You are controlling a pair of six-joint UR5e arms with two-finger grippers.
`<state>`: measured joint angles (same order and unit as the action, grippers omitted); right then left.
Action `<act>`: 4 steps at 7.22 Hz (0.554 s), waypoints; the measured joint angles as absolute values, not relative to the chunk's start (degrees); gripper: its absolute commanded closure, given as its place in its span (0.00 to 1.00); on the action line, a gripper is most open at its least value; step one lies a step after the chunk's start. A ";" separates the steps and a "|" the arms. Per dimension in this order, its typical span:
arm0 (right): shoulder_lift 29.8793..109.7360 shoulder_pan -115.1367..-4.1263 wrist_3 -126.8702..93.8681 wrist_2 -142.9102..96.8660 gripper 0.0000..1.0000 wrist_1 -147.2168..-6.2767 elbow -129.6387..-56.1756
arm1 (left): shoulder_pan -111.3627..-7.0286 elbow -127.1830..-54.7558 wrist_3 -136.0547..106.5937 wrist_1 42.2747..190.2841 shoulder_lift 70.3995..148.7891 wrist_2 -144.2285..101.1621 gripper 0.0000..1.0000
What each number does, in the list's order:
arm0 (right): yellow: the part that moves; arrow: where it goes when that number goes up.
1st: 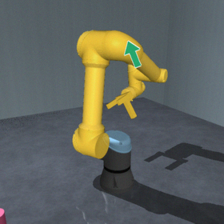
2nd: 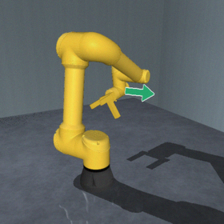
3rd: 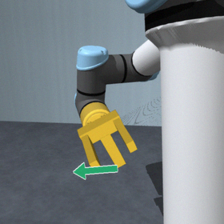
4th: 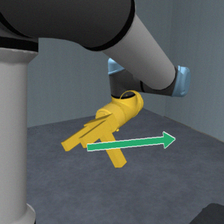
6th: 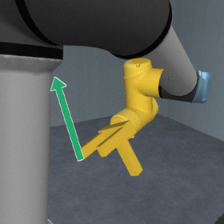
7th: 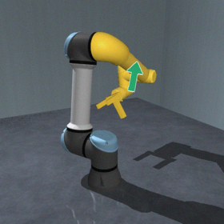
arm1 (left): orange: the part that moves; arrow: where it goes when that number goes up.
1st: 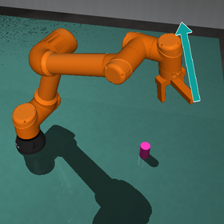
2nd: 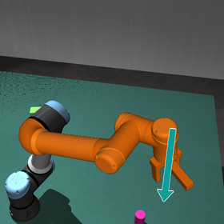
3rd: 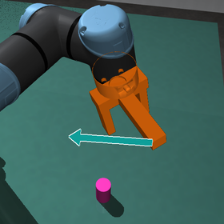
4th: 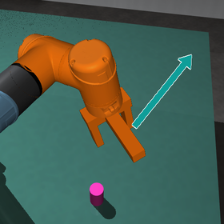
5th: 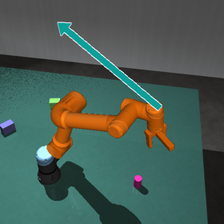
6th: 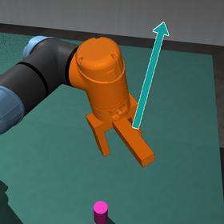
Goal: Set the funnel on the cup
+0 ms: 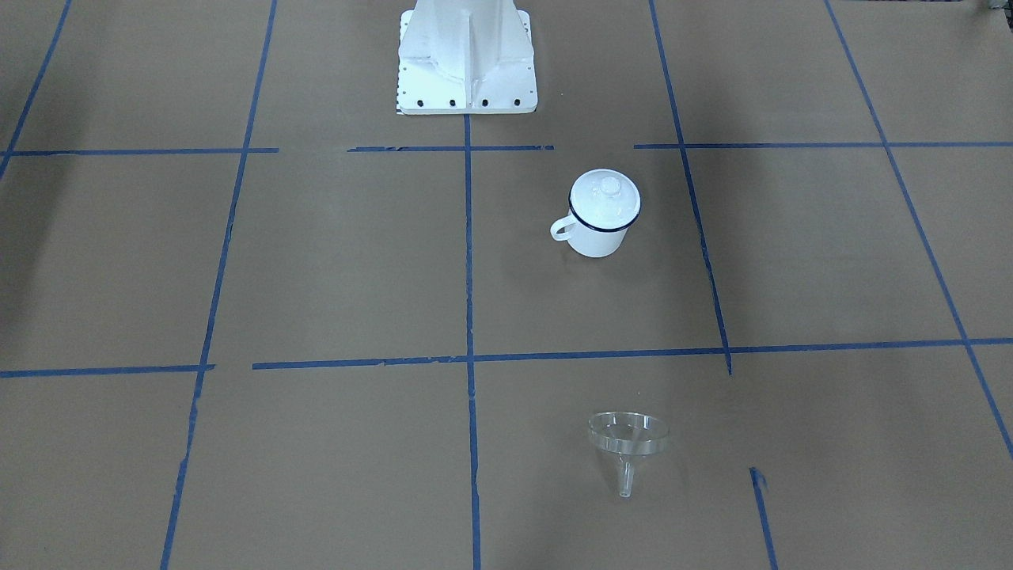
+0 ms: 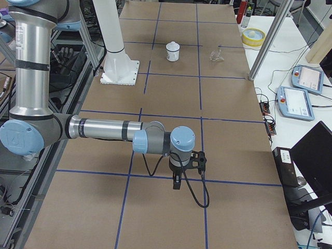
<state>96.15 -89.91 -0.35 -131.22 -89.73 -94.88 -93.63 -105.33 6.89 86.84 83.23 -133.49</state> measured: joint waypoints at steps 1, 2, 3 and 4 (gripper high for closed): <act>96.15 -89.91 -0.35 -131.22 0.00 -89.74 -94.91 | -93.62 -106.76 6.69 87.06 84.40 -133.43 0.00; 96.15 -89.91 -0.35 -131.22 0.00 -89.74 -94.91 | -93.61 -107.76 6.39 87.64 87.39 -133.31 0.00; 96.15 -89.91 -0.35 -131.22 0.00 -89.74 -94.87 | -93.62 -108.02 4.98 88.44 91.30 -132.94 0.00; 96.15 -89.91 -0.35 -131.22 0.00 -89.74 -94.84 | -93.61 -108.39 0.82 89.76 94.28 -132.59 0.00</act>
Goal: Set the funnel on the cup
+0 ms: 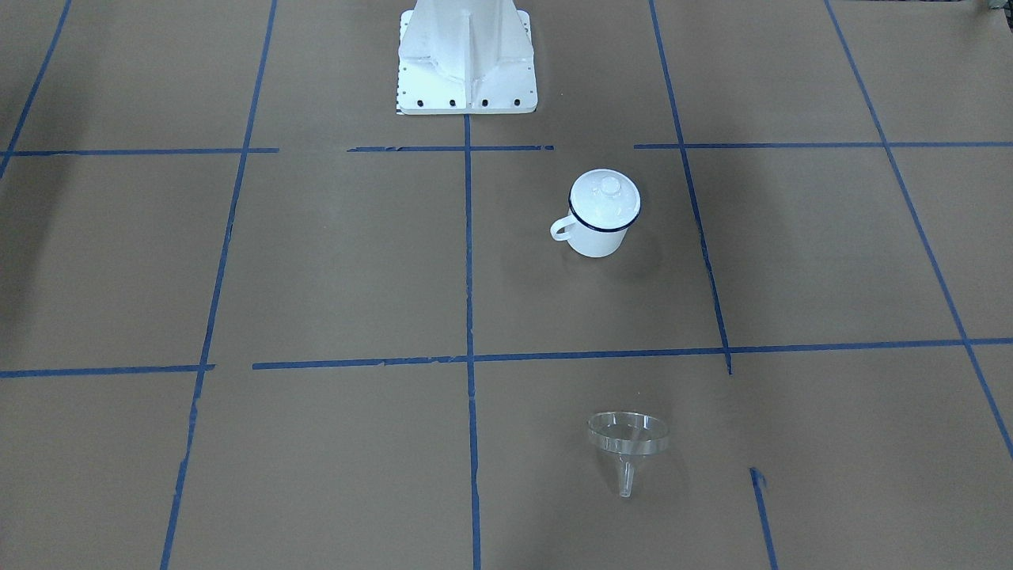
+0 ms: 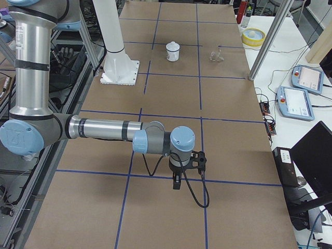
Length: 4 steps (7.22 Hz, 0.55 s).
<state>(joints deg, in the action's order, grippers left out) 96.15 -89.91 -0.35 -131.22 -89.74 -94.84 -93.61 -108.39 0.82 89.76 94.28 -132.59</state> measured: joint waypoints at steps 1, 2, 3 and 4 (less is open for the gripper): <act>96.15 -89.91 -0.35 -131.22 0.00 -89.74 -94.84 | -93.30 -108.82 -4.78 93.34 95.48 -132.79 0.00; 96.15 -89.91 -0.35 -131.22 0.00 -89.74 -94.84 | -91.14 -108.94 -8.88 99.20 95.13 -134.28 0.00; 96.15 -89.91 -0.35 -131.22 0.00 -89.74 -94.84 | -86.61 -109.08 -12.83 103.99 94.48 -136.80 0.00; 96.15 -89.91 -0.35 -131.22 0.00 -89.74 -94.88 | -80.60 -109.79 -20.39 106.35 94.58 -138.39 0.00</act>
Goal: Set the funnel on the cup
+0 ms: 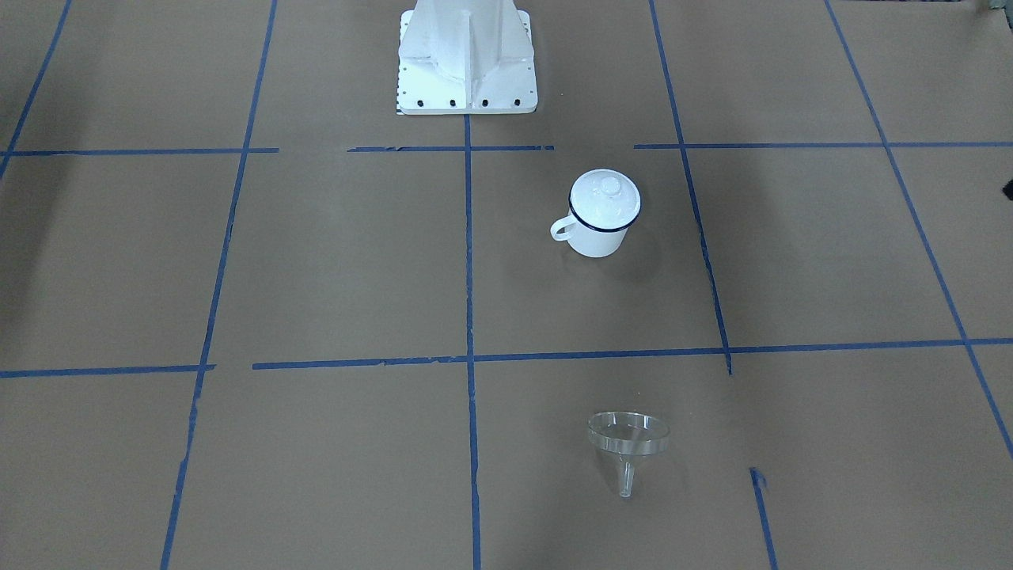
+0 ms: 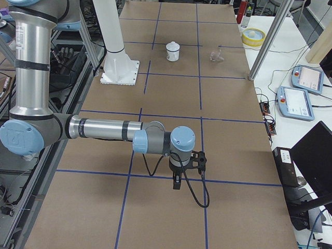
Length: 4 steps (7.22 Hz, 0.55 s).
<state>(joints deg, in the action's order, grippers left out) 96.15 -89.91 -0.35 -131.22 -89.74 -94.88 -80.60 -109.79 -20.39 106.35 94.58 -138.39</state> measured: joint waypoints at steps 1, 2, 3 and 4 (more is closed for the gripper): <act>96.15 -89.91 -0.35 -131.22 0.00 -89.73 -94.91 | -74.42 -110.88 -29.73 107.20 95.86 -137.33 0.00; 96.15 -89.91 -0.35 -131.22 0.00 -89.73 -94.92 | -67.89 -111.64 -39.91 107.35 98.57 -134.34 0.00; 96.15 -89.91 -0.35 -131.22 0.00 -89.74 -94.92 | -61.28 -112.03 -49.32 107.10 101.70 -130.75 0.00; 96.15 -89.91 -0.35 -131.22 0.00 -89.73 -94.92 | -54.89 -112.34 -56.92 105.41 104.75 -126.08 0.00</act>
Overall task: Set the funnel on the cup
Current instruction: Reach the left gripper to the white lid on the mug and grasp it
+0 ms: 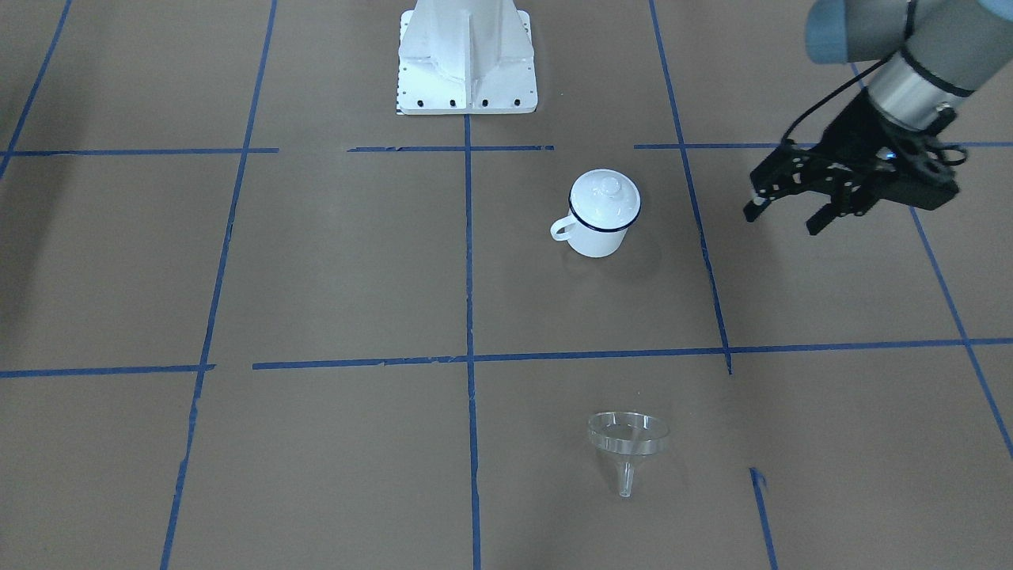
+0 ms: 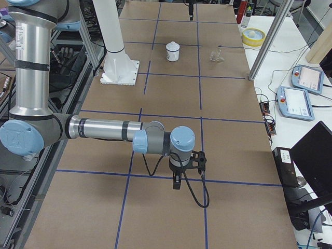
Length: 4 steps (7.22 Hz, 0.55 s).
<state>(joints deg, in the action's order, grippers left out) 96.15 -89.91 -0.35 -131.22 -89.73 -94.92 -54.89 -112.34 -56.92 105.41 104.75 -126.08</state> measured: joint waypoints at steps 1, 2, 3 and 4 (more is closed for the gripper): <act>96.15 -89.91 -0.35 -131.22 0.00 -89.73 -94.91 | -49.18 -112.74 -62.16 100.96 107.95 -120.99 0.00; 96.15 -89.91 -0.35 -131.22 0.00 -89.74 -94.87 | -44.58 -113.57 -65.88 95.03 110.88 -117.00 0.00; 96.15 -89.91 -0.35 -131.22 0.00 -89.74 -94.86 | -40.95 -114.48 -69.36 90.74 112.71 -114.28 0.00; 96.15 -89.91 -0.35 -131.22 0.00 -89.74 -94.88 | -37.69 -115.03 -72.36 88.80 113.53 -111.61 0.00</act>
